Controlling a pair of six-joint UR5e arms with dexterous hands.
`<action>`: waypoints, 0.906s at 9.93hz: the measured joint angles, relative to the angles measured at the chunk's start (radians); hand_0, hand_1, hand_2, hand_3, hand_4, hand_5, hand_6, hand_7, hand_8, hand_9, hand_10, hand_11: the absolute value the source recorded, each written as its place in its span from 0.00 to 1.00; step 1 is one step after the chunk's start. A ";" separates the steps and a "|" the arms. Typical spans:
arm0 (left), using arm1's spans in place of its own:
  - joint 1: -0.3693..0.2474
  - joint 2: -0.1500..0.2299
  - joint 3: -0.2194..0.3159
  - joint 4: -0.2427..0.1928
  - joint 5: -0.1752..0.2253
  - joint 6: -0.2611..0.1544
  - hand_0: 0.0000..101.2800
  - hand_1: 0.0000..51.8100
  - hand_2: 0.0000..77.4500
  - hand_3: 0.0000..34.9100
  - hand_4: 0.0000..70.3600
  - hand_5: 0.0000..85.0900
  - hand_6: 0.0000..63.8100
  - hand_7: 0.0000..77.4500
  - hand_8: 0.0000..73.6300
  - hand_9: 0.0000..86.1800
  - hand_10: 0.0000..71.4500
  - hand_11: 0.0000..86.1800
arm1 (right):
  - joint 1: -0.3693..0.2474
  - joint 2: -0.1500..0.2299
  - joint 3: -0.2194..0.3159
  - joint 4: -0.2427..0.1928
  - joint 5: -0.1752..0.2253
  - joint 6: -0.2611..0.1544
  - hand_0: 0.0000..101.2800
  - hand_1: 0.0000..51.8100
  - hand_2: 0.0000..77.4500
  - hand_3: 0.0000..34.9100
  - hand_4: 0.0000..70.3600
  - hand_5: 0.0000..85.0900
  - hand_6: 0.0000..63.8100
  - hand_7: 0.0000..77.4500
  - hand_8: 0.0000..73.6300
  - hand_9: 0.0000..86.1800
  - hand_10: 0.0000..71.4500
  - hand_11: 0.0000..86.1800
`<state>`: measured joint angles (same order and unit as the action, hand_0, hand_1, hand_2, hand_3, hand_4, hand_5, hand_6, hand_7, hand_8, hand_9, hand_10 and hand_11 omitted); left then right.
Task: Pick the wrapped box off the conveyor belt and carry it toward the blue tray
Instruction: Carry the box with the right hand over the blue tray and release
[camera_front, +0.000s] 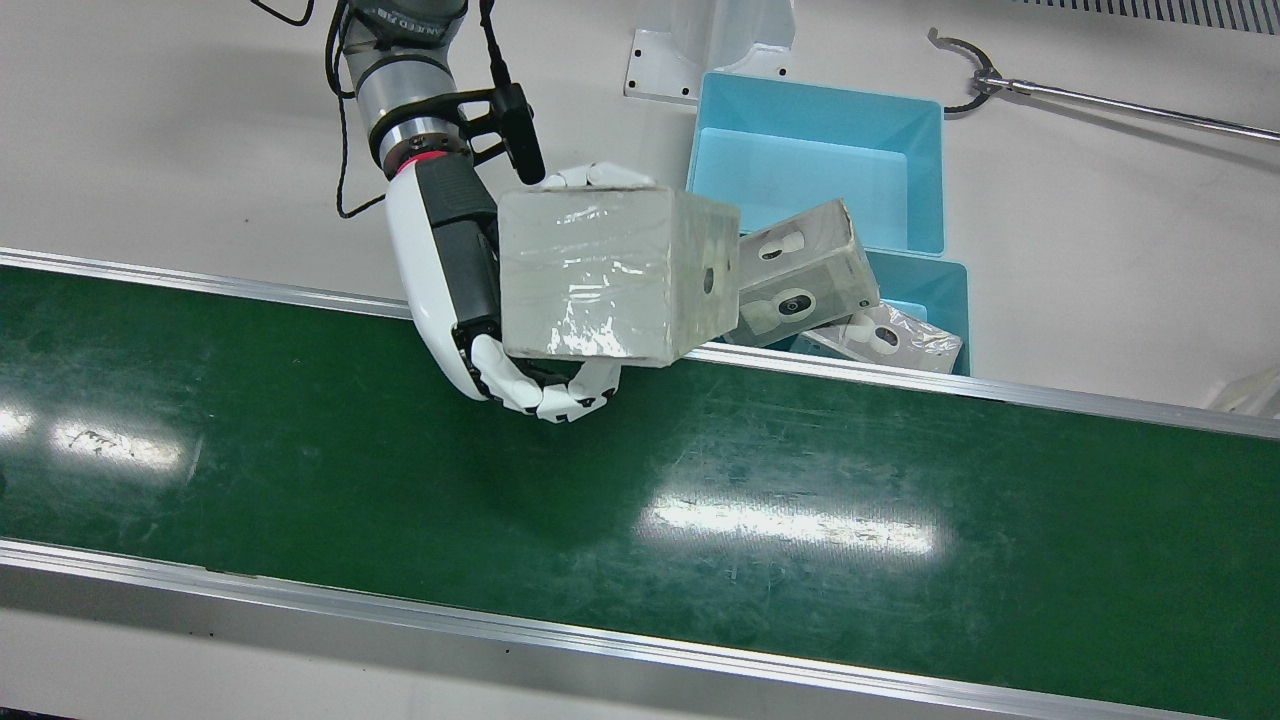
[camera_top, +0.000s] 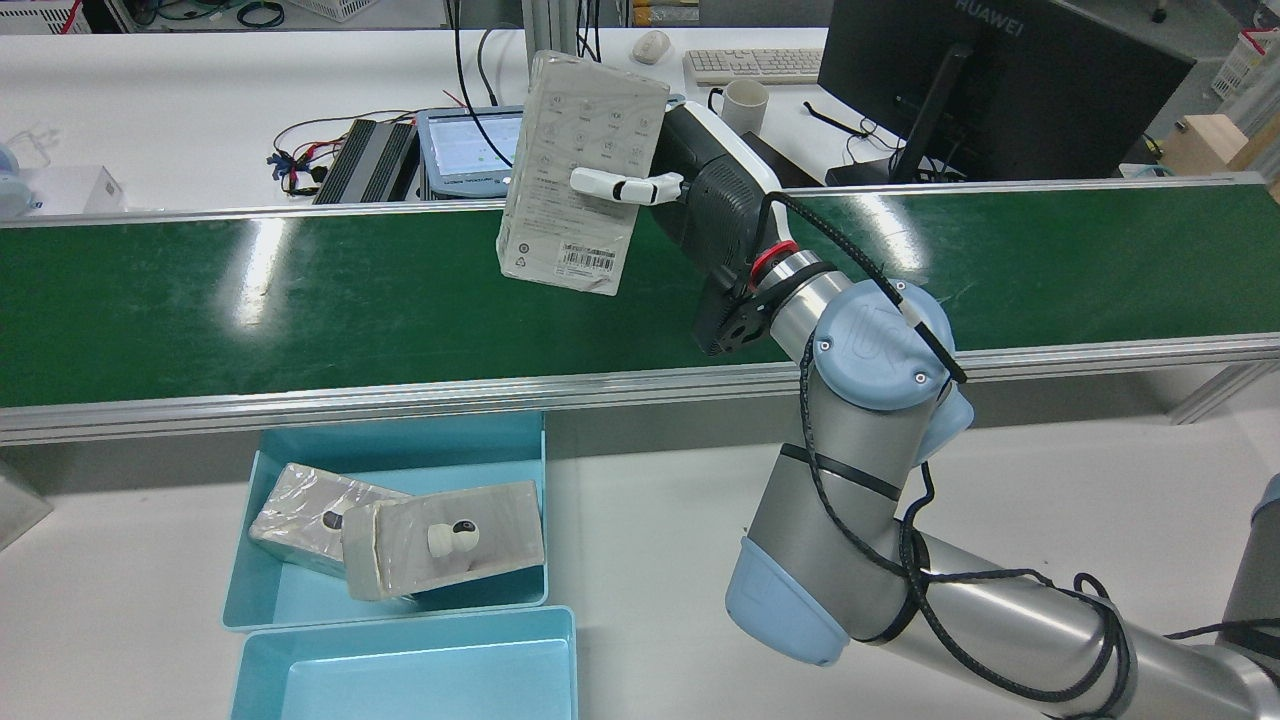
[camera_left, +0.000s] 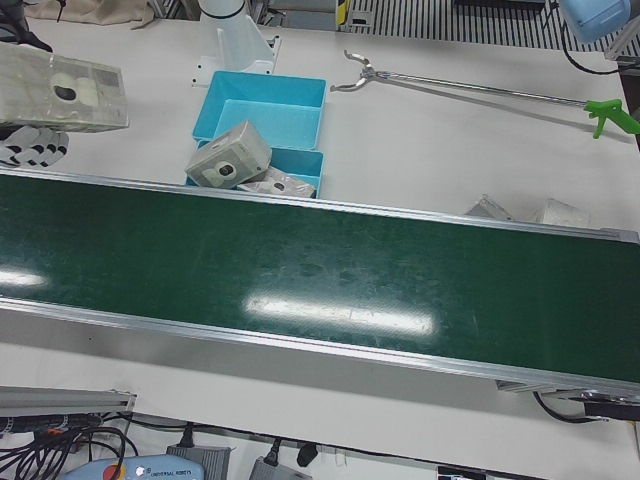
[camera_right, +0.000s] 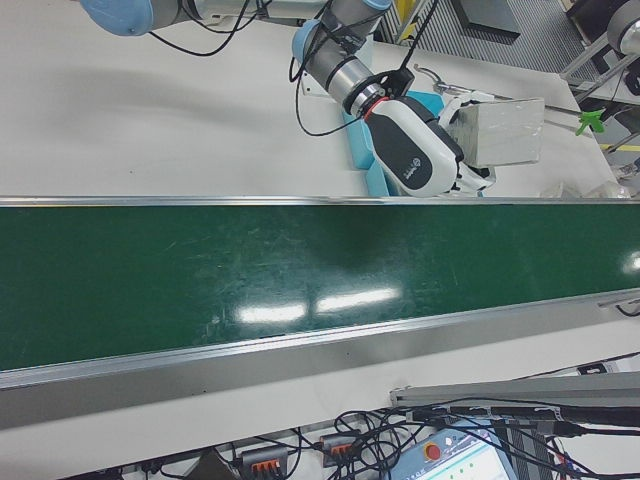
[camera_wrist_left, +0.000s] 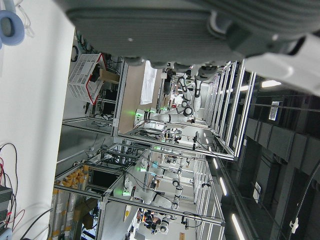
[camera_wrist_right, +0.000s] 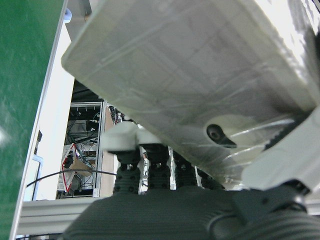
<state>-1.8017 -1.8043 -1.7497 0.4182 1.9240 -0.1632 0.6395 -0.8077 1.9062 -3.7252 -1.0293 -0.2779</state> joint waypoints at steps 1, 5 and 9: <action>0.000 0.000 0.000 0.000 0.000 0.000 0.00 0.00 0.01 0.00 0.00 0.01 0.00 0.01 0.01 0.00 0.01 0.01 | -0.050 0.001 0.015 -0.004 0.039 -0.031 0.42 0.11 0.43 0.00 0.27 0.70 0.56 0.78 0.79 0.77 0.82 0.78; 0.000 0.000 0.000 0.000 0.000 0.000 0.00 0.00 0.01 0.00 0.00 0.01 0.01 0.01 0.01 0.00 0.00 0.01 | -0.210 0.001 0.010 0.025 0.151 -0.207 0.41 0.02 0.49 0.00 0.27 0.70 0.57 0.90 0.95 0.82 0.82 0.82; 0.000 0.000 0.000 0.000 0.000 0.000 0.00 0.00 0.01 0.00 0.00 0.01 0.01 0.01 0.01 0.00 0.00 0.01 | -0.238 -0.046 0.004 0.033 0.138 -0.226 0.46 0.02 0.49 0.00 0.18 0.70 0.44 0.89 0.56 0.24 0.31 0.54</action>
<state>-1.8017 -1.8042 -1.7497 0.4182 1.9240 -0.1632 0.4015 -0.8541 1.9102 -3.6924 -0.8913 -0.5039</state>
